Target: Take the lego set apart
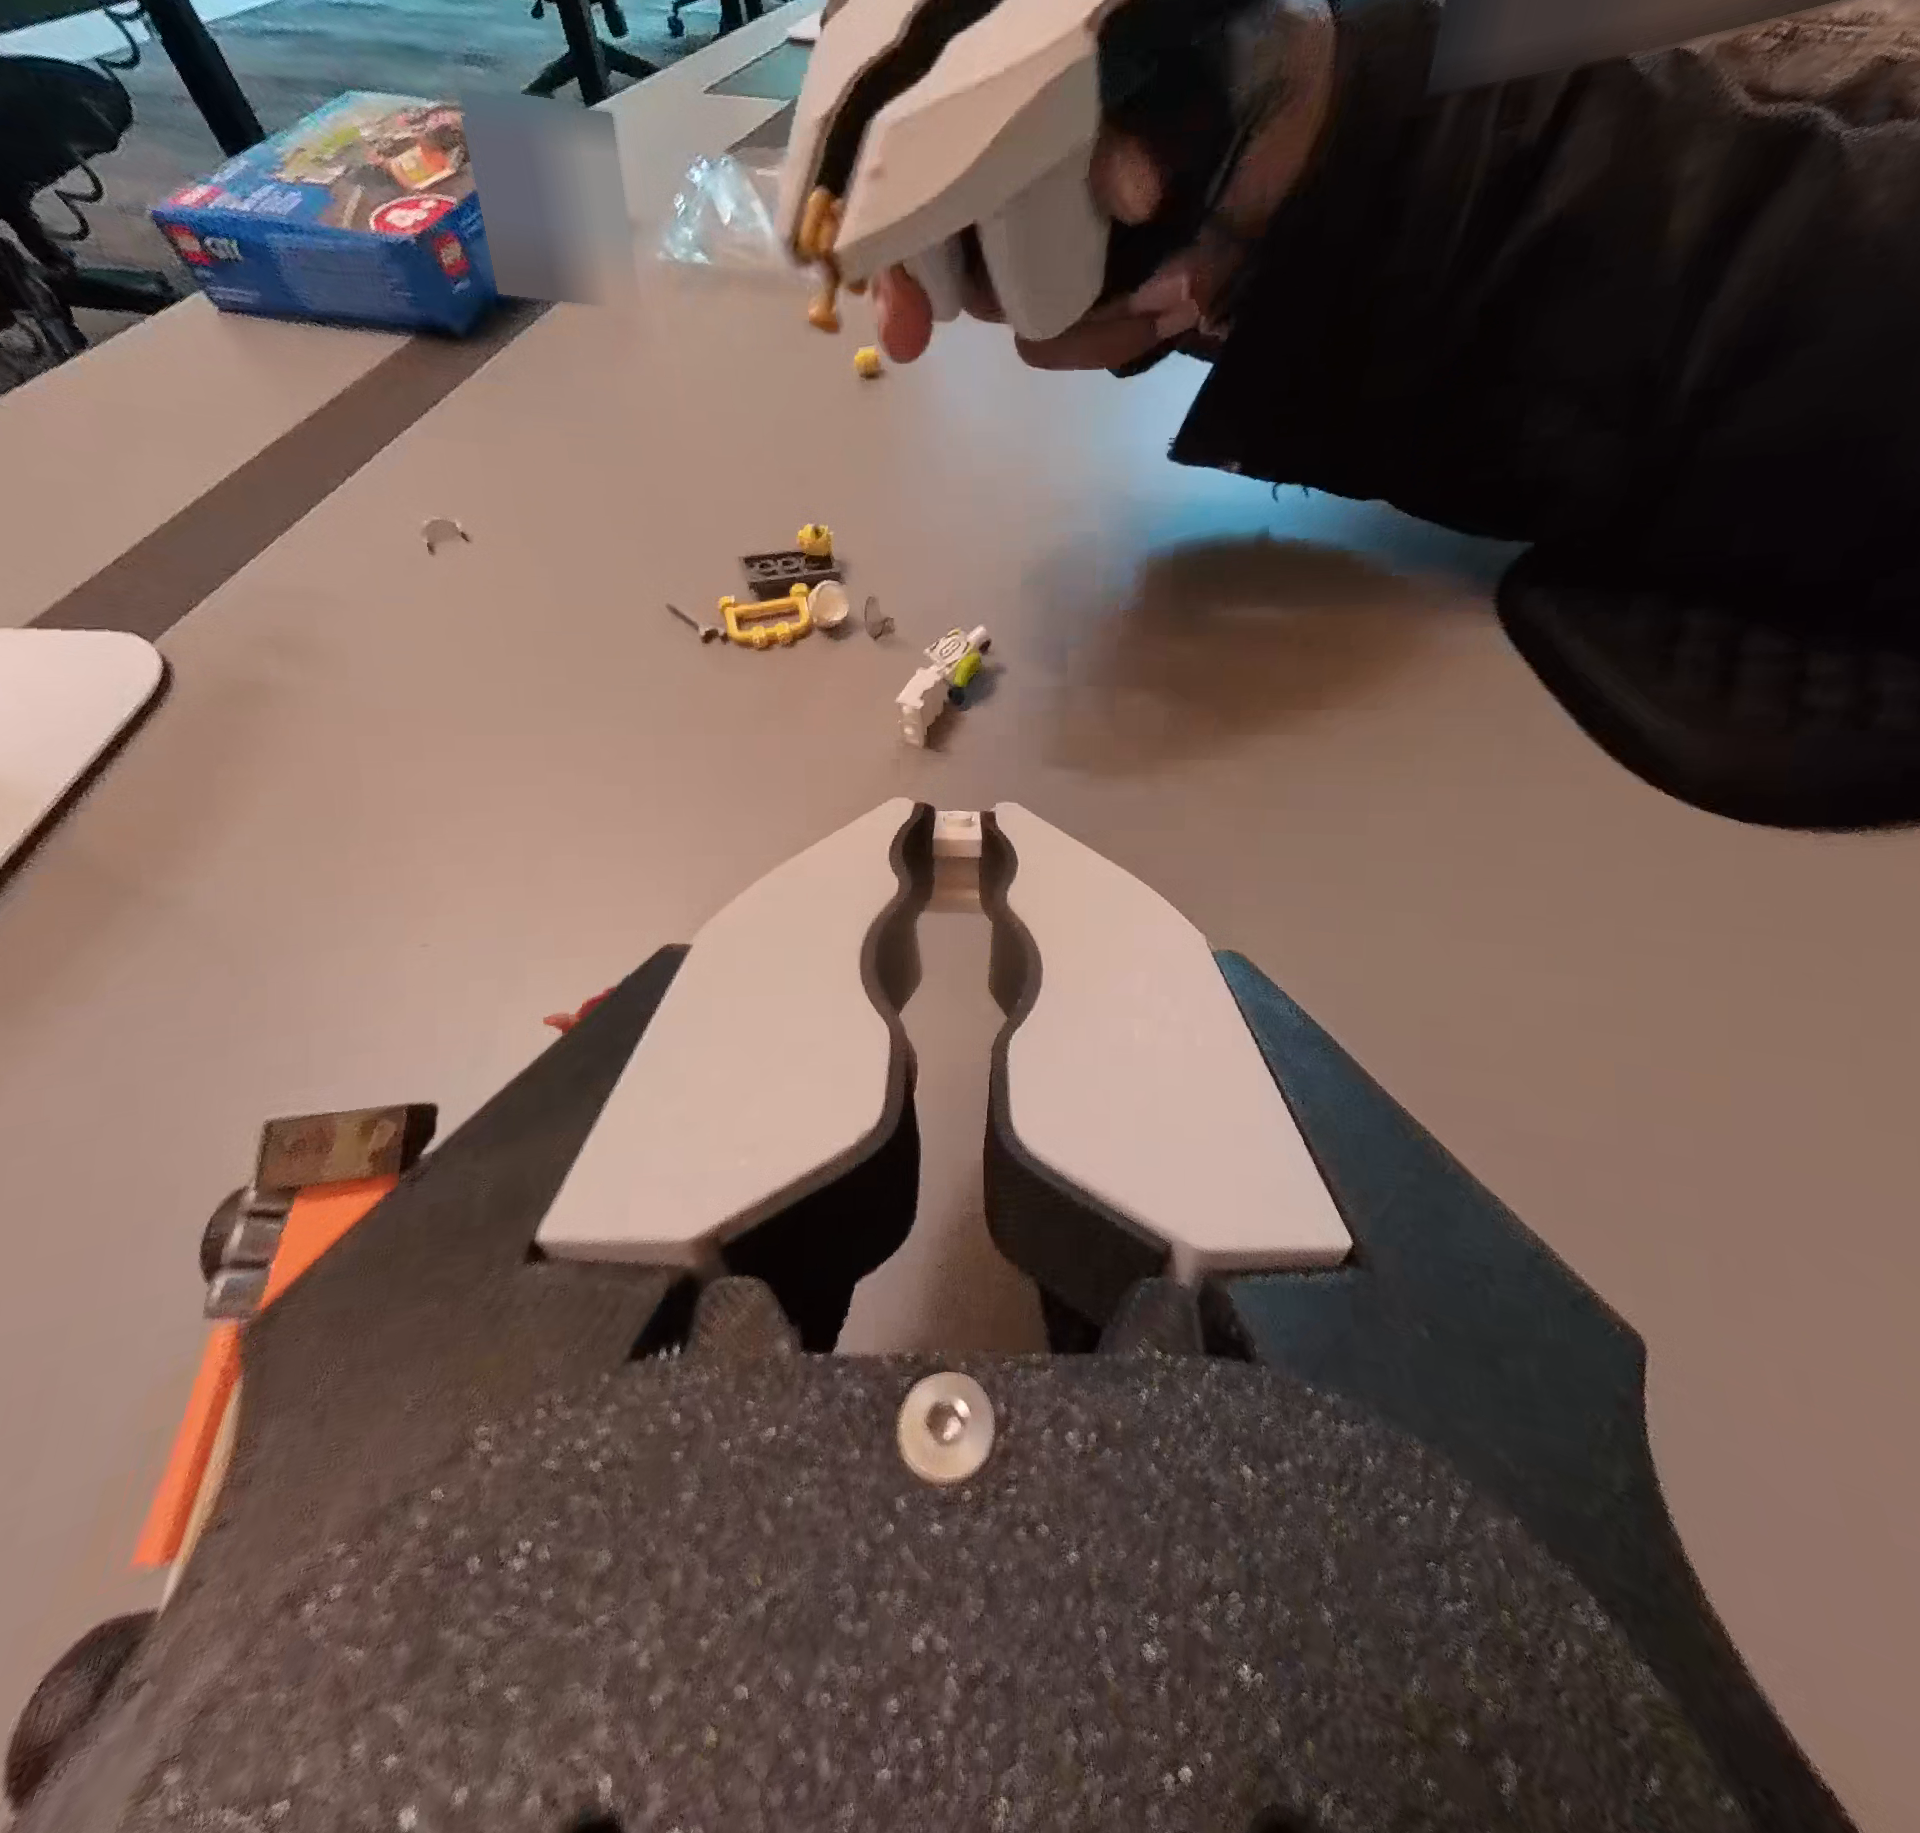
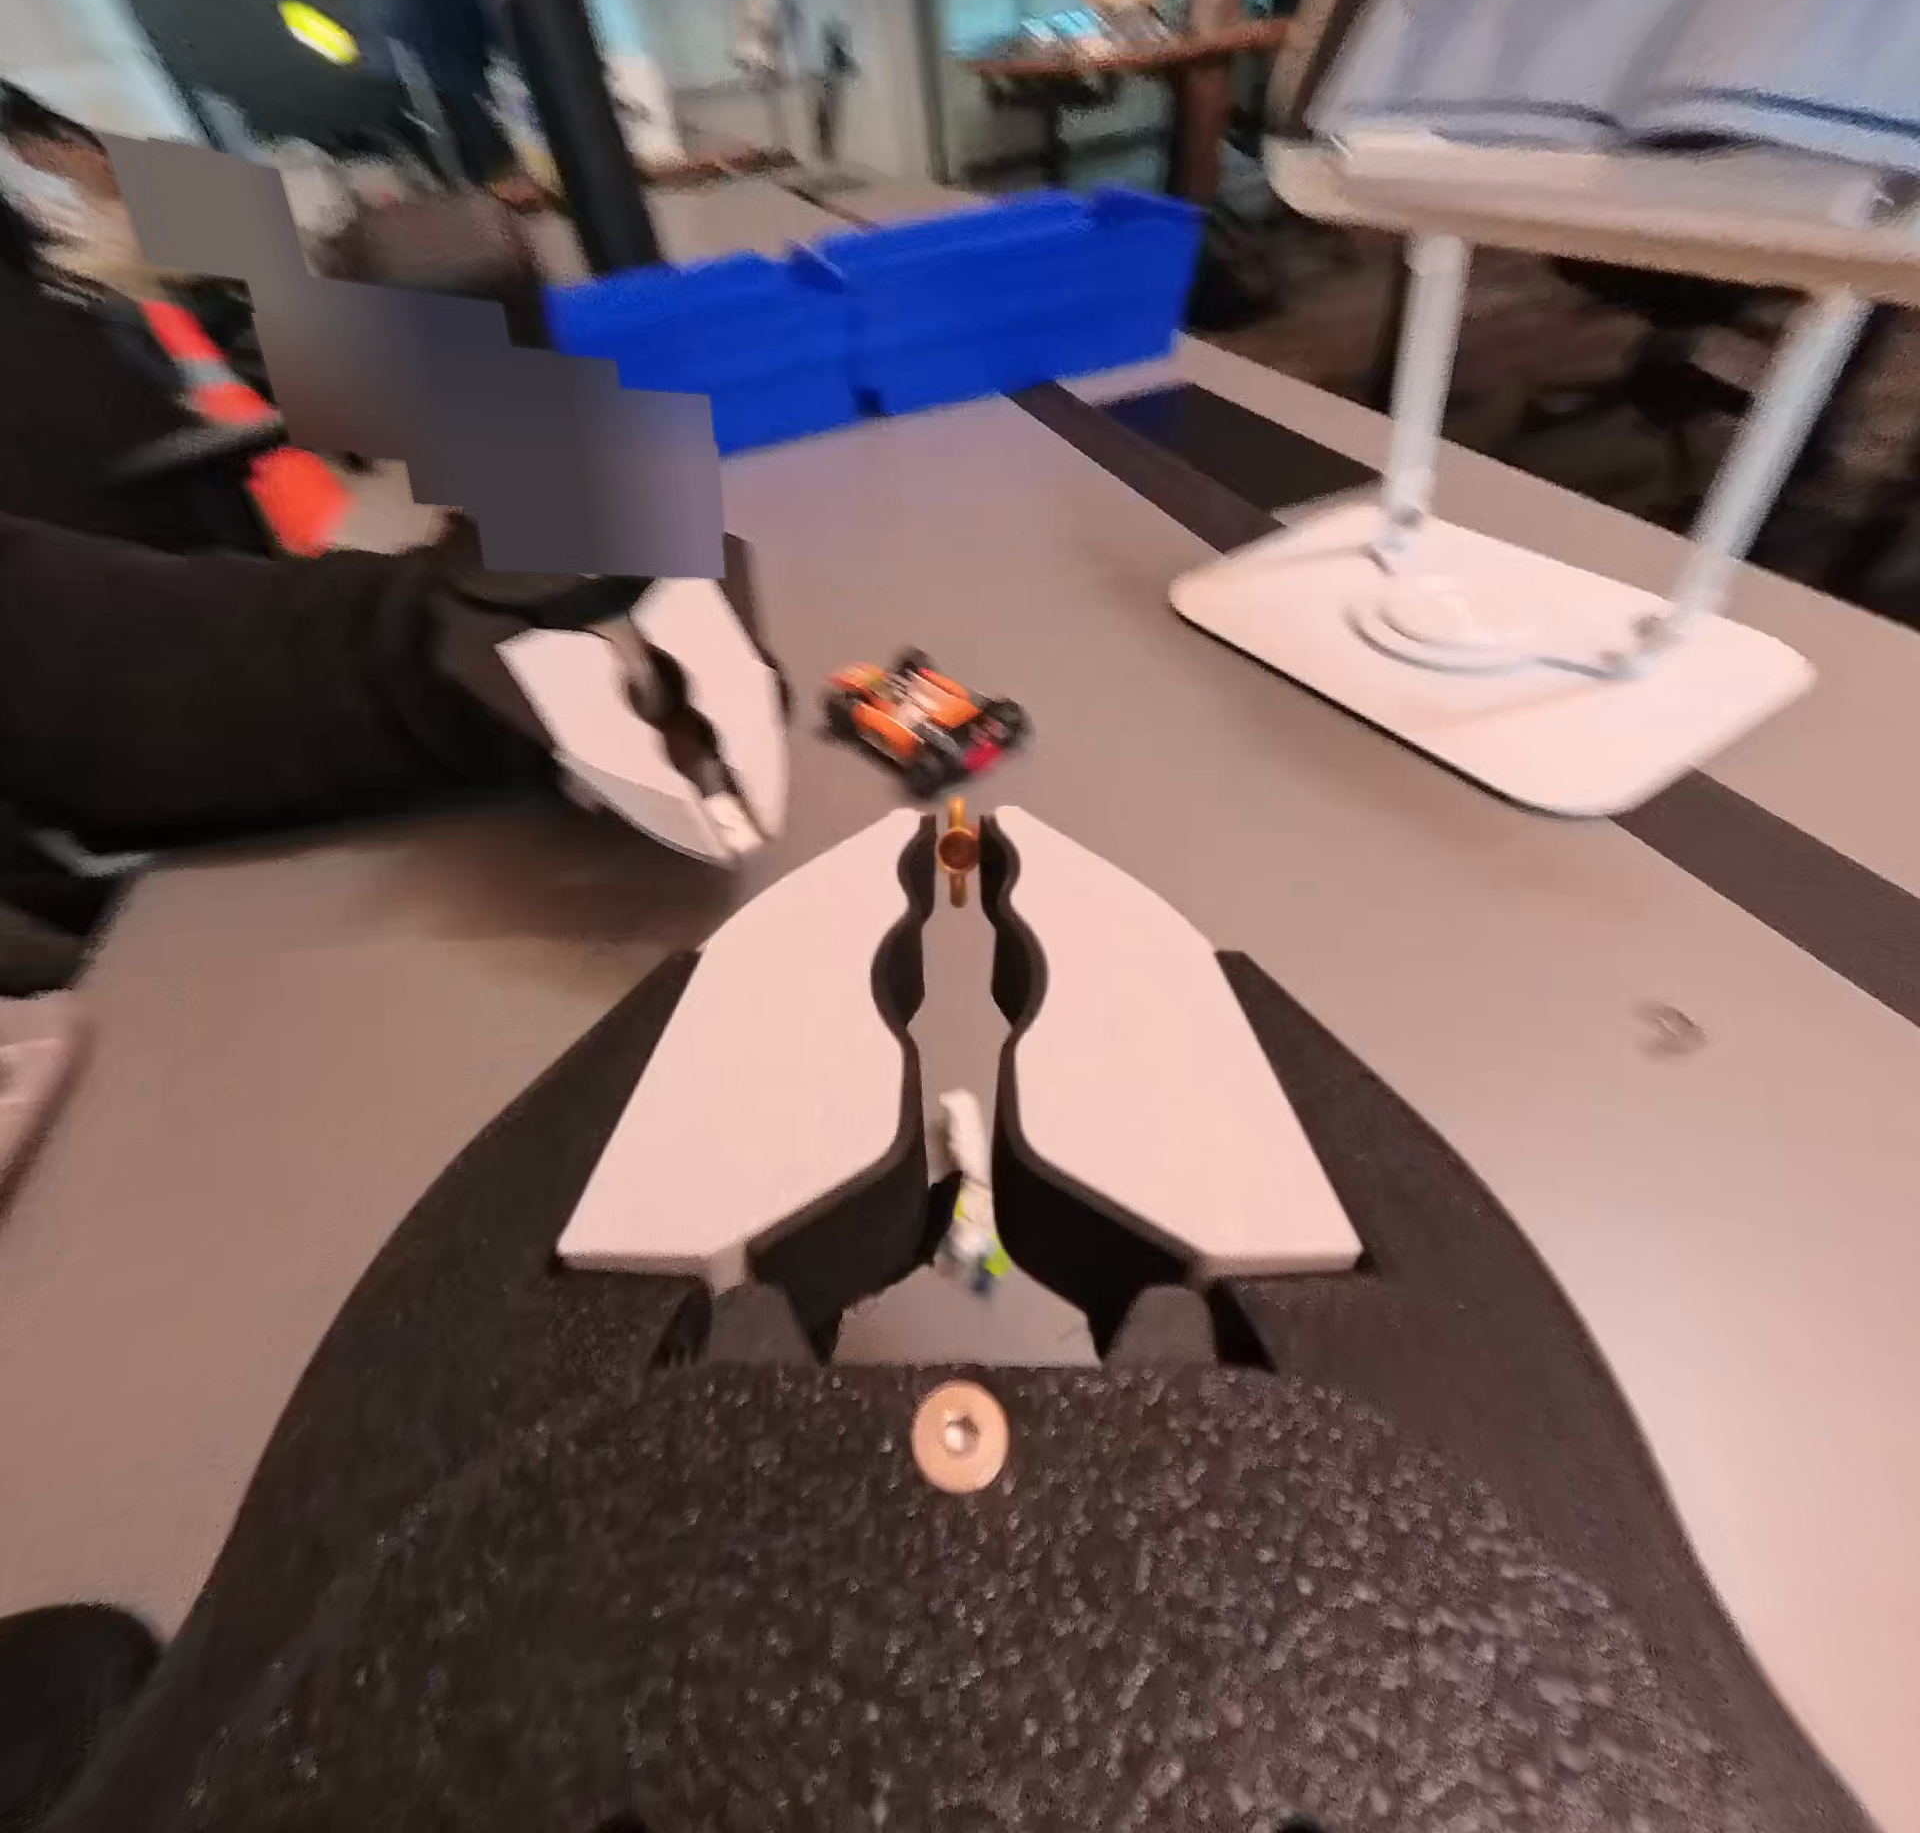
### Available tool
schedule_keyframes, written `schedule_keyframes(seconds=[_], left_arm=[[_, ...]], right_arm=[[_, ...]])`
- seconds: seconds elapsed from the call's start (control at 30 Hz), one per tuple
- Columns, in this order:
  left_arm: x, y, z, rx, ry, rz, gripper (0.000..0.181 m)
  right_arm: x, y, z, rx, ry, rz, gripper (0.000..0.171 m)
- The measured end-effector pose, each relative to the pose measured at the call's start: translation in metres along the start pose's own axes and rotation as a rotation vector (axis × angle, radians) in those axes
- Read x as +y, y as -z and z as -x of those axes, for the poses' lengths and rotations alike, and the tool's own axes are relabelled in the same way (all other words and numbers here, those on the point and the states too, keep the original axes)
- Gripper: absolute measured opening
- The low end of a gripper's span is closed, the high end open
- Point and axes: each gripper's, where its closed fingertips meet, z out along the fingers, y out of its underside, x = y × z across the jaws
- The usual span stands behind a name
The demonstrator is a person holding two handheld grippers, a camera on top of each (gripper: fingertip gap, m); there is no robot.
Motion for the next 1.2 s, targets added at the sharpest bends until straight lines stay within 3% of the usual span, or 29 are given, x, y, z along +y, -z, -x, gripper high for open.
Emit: schedule_keyframes(seconds=[0.17,0.43,0.67,1.07,1.2], left_arm=[[0.006,-0.004,0.0,-0.011,-0.003,0.023,0.008],[0.007,-0.004,0.003,-0.026,0.004,0.031,0.008],[0.008,-0.005,0.005,-0.034,0.008,0.028,0.008],[0.008,-0.007,0.008,-0.054,0.02,0.01,0.008],[0.008,-0.011,0.007,-0.052,0.029,0.004,0.008]], right_arm=[[0.059,-0.01,-0.043,0.21,-0.005,0.269,0.008],[0.095,-0.017,-0.047,0.238,0.048,0.444,0.017],[0.074,-0.023,-0.032,0.198,0.087,0.381,0.029],[0.095,-0.036,0.005,0.016,0.1,0.504,0.062],[0.093,-0.039,0.024,-0.067,0.117,0.514,0.063]])
